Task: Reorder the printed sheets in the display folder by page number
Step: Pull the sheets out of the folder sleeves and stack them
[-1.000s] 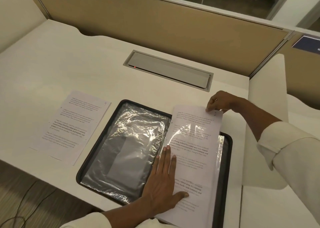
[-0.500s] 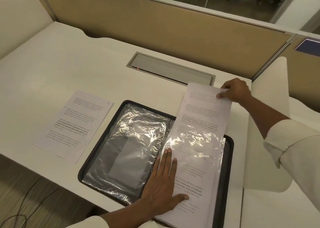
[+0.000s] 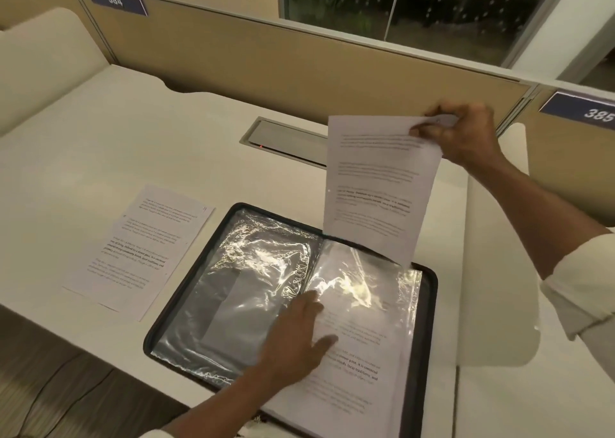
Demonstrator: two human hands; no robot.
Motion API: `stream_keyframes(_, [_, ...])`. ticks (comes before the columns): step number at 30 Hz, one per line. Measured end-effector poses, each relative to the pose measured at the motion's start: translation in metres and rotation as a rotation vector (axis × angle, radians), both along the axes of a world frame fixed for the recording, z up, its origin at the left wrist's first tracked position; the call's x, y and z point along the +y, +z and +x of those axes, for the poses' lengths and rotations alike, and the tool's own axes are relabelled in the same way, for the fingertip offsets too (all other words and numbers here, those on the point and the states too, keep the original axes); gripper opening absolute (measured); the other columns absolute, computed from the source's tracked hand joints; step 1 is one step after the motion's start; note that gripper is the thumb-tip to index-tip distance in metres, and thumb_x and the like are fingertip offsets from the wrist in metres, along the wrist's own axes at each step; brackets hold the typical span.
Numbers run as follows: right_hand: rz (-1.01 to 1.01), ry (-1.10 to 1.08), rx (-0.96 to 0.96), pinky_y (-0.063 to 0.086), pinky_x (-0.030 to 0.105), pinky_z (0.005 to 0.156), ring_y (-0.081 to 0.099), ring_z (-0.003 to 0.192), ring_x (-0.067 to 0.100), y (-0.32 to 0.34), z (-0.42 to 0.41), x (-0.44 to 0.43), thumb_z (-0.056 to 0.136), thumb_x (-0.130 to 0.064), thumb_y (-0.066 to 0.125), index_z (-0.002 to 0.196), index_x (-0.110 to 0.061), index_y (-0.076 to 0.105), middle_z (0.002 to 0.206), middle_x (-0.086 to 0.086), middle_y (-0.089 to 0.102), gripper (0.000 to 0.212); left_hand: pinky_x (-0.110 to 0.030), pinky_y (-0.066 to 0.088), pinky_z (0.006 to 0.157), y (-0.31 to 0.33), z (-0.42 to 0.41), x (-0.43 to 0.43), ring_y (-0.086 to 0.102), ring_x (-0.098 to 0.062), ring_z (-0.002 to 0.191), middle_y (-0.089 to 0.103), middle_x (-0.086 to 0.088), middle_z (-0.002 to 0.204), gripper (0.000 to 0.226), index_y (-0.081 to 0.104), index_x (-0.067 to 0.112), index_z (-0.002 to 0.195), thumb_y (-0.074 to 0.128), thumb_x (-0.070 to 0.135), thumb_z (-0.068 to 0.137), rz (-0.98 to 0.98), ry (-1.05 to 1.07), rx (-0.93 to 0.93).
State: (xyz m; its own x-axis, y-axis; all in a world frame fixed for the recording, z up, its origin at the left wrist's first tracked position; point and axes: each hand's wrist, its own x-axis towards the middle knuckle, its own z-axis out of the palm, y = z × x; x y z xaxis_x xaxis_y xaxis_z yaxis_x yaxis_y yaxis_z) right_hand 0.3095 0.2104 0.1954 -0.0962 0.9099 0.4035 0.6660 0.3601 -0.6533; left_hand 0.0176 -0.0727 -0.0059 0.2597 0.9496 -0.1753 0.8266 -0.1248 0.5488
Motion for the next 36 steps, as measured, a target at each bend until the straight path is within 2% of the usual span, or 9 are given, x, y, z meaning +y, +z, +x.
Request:
stream_keyframes(3, [0.071,0.028,0.046,0.049,0.02,0.061,0.058,0.068,0.002,0.021,-0.009,-0.014,0.082,-0.028,0.09,0.091,-0.015,0.077,0.085,0.001,0.072,0.019,-0.038,0.056,0.099,0.021,-0.007,0.021,0.059,-0.007,0.115,0.057,0.016,0.128,0.052,0.056,0.033,0.127,0.068,0.068,0.09,-0.012,0.265,-0.246])
stream_keyframes(9, [-0.086,0.128,0.268,0.063,0.033,0.061,0.071,0.07,0.01,0.035,-0.038,-0.04,0.077,-0.021,0.094,0.094,-0.004,0.076,0.089,0.008,0.073,0.03,-0.039,0.059,0.098,0.088,-0.033,0.057,0.064,-0.012,0.116,0.062,0.013,0.131,0.087,0.049,0.027,0.139,0.084,0.072,0.073,0.025,0.597,-0.559])
stream_keyframes(14, [-0.193,0.161,0.442,0.057,0.033,0.065,0.066,0.072,0.015,0.011,-0.082,-0.054,0.071,-0.016,0.097,0.089,-0.003,0.077,0.083,0.002,0.074,0.029,-0.018,0.059,0.072,0.12,-0.075,0.062,0.07,-0.005,0.093,0.067,0.01,0.119,0.072,0.051,0.019,0.131,0.091,0.048,0.079,0.115,0.776,-0.584])
stream_keyframes(17, [-0.273,0.177,0.534,0.057,0.031,0.071,0.065,0.076,0.011,-0.013,-0.116,-0.065,0.071,-0.009,0.095,0.091,-0.01,0.076,0.084,-0.007,0.074,0.028,-0.036,0.066,0.077,0.121,-0.114,0.056,0.078,-0.014,0.085,0.08,0.006,0.094,0.037,0.074,0.019,0.104,0.09,0.043,0.081,0.045,0.82,-0.622])
stream_keyframes(20, [-0.335,0.113,0.589,0.063,0.039,0.08,0.071,0.089,0.018,-0.042,-0.15,-0.074,0.068,-0.02,0.098,0.106,-0.015,0.076,0.103,0.005,0.078,0.044,-0.041,0.066,0.079,0.112,-0.154,0.049,0.079,-0.018,0.083,0.081,0.003,0.089,0.018,0.078,0.016,0.096,0.088,0.028,0.087,0.0,0.841,-0.711])
stream_keyframes(25, [-0.577,0.019,0.76,0.065,0.042,0.074,0.079,0.092,0.027,-0.084,-0.226,-0.1,0.077,-0.01,0.092,0.122,-0.004,0.062,0.101,0.01,0.081,0.055,-0.035,0.065,0.074,0.09,-0.221,0.039,0.079,-0.02,0.087,0.082,0.002,0.092,0.012,0.078,0.014,0.101,0.081,0.023,0.094,-0.034,0.892,-0.758])
stream_keyframes(29, [-0.8,0.007,0.731,0.066,0.044,0.077,0.079,0.094,0.032,-0.119,-0.297,-0.117,0.083,-0.002,0.086,0.121,-0.001,0.063,0.101,0.012,0.081,0.045,-0.044,0.065,0.083,0.067,-0.284,0.041,0.078,-0.022,0.09,0.082,0.002,0.095,0.009,0.078,0.016,0.103,0.078,0.023,0.097,-0.083,0.942,-0.753])
stream_keyframes(32, [-0.854,0.024,0.637,0.065,0.047,0.086,0.079,0.097,0.023,-0.149,-0.351,-0.124,0.085,-0.003,0.084,0.119,-0.008,0.07,0.105,0.003,0.081,0.037,-0.041,0.065,0.084,0.056,-0.329,0.047,0.078,-0.022,0.094,0.081,0.003,0.1,0.008,0.077,0.019,0.107,0.074,0.022,0.1,-0.102,0.968,-0.745])
stream_keyframes(36, [-0.871,-0.031,0.551,0.065,0.033,0.081,0.076,0.097,0.014,-0.173,-0.417,-0.131,0.086,-0.006,0.084,0.106,-0.023,0.072,0.107,-0.006,0.079,0.03,-0.045,0.065,0.084,0.043,-0.385,0.06,0.077,-0.024,0.091,0.08,0.0,0.099,0.008,0.076,0.019,0.105,0.071,0.025,0.102,-0.112,0.979,-0.641])
